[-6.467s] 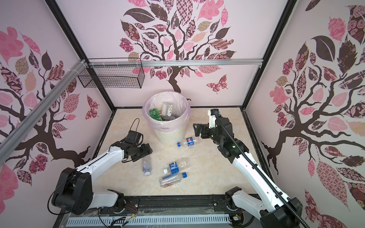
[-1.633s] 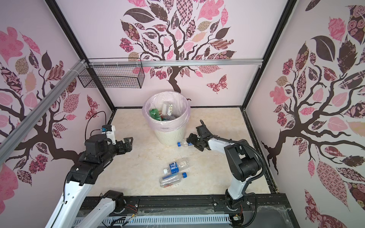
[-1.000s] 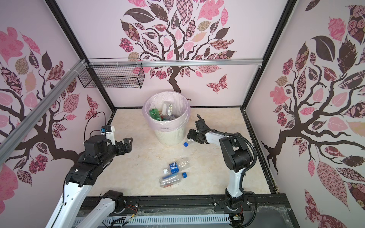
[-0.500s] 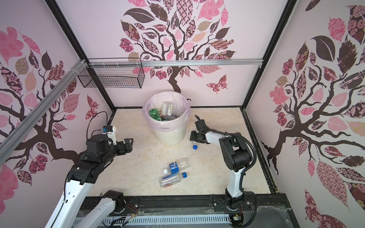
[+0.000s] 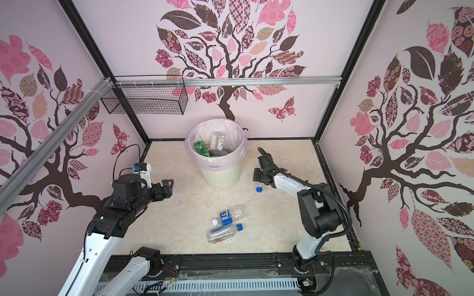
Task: Throw the plastic bottles in the bin
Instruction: 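Carry the Pepsi bottle with the right gripper and release it into the bin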
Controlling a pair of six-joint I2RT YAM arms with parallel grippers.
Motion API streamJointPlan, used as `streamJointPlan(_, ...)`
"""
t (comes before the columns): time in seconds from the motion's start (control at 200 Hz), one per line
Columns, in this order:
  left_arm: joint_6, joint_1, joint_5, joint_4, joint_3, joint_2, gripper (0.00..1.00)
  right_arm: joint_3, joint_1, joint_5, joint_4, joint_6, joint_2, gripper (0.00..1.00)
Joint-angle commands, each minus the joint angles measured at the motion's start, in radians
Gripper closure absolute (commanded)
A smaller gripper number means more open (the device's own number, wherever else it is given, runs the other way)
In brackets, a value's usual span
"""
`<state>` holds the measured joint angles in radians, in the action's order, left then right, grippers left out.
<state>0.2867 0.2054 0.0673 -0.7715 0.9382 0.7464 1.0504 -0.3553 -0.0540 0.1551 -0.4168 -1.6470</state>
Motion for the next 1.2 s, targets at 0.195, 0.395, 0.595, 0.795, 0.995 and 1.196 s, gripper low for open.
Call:
streamJointPlan(0.195,-0.001,0.0,-0.022,0.049,-0.022,0.011,0.06,-0.07,0.004,-0.055,-0.07,0.098,0.41,0.51)
streamJointPlan(0.395,0.005,-0.001,-0.026,0.071,-0.035,0.027,0.06,-0.081,0.004,0.054,-0.084,0.163,0.562,0.49)
streamJointPlan(0.595,0.014,0.0,-0.026,0.077,-0.037,0.027,0.06,-0.034,0.004,0.226,-0.138,0.169,0.587,0.51)
streamJointPlan(0.795,0.017,0.0,-0.032,0.062,-0.029,0.019,0.06,0.26,-0.009,0.418,-0.136,0.16,0.376,0.5)
streamJointPlan(0.995,0.014,0.0,-0.072,0.014,-0.004,0.004,0.06,0.796,-0.137,0.367,0.105,0.234,-0.039,0.38)
streamJointPlan(1.196,-0.011,-0.001,-0.042,-0.071,0.025,-0.038,0.04,1.119,-0.14,0.326,0.402,0.245,-0.264,0.2)
